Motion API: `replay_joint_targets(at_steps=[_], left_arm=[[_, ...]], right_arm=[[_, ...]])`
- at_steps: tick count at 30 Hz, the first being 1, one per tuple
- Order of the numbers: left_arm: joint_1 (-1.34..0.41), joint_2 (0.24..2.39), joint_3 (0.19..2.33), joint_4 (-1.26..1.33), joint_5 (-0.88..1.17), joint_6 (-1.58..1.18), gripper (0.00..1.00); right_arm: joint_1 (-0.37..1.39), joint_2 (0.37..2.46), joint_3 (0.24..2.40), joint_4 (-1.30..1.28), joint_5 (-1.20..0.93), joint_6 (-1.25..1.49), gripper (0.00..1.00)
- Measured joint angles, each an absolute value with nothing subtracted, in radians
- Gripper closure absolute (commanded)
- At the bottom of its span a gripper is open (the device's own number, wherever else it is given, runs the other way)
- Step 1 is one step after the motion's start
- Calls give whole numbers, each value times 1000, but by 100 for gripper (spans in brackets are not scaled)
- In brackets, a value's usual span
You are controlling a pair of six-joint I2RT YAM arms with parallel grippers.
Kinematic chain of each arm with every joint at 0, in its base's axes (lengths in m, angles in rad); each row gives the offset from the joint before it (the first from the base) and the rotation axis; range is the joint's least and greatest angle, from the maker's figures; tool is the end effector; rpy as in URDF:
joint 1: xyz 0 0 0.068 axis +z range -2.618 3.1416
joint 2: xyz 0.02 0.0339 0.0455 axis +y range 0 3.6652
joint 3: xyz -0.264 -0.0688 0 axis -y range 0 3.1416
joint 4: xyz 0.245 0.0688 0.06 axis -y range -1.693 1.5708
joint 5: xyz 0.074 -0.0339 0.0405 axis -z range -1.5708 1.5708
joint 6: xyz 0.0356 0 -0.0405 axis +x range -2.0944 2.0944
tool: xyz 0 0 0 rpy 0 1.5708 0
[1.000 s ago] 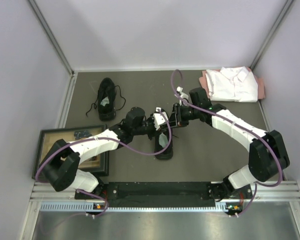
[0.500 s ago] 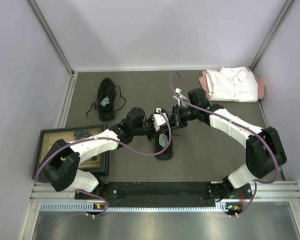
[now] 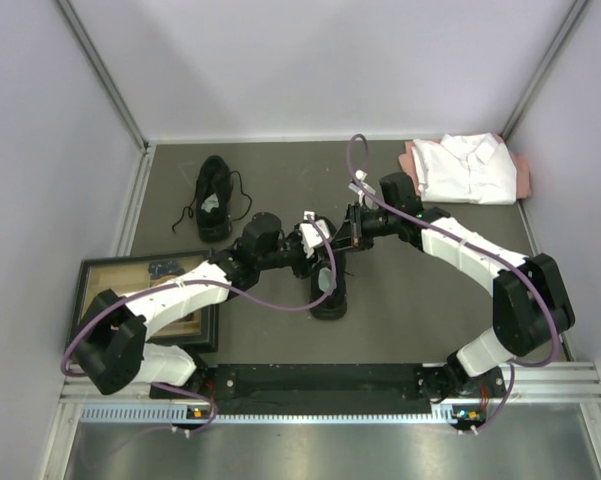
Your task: Tie the shoes
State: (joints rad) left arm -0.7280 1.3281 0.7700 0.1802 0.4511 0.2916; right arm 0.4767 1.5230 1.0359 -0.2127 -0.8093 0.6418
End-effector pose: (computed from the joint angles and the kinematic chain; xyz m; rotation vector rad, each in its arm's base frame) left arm 0.2097 -0.2077 0.2518 1.2198 1.5577 -0.7252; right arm 0.2791 0.1731 0.2521 -0.2798 2.4402 1.4691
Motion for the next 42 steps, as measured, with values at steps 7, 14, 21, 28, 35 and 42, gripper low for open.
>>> replay_joint_targets(at_steps=[7, 14, 21, 28, 35, 42], left_arm=[[-728, 1320, 736, 197, 443, 279, 50], [-727, 1320, 726, 249, 396, 211, 50], [-727, 1333, 724, 285, 381, 152, 67], [-727, 1335, 710, 286, 371, 141, 81], [-725, 1335, 700, 280, 372, 166, 81], [-720, 1335, 699, 276, 383, 203, 95]], right_arm=[[476, 1522, 1007, -160, -820, 708, 100], [475, 1519, 987, -120, -833, 764, 100], [475, 1519, 970, -83, -840, 817, 100], [463, 1510, 961, -52, -847, 851, 100], [446, 1499, 941, -52, -855, 857, 100], [443, 1499, 941, -71, -852, 822, 100]])
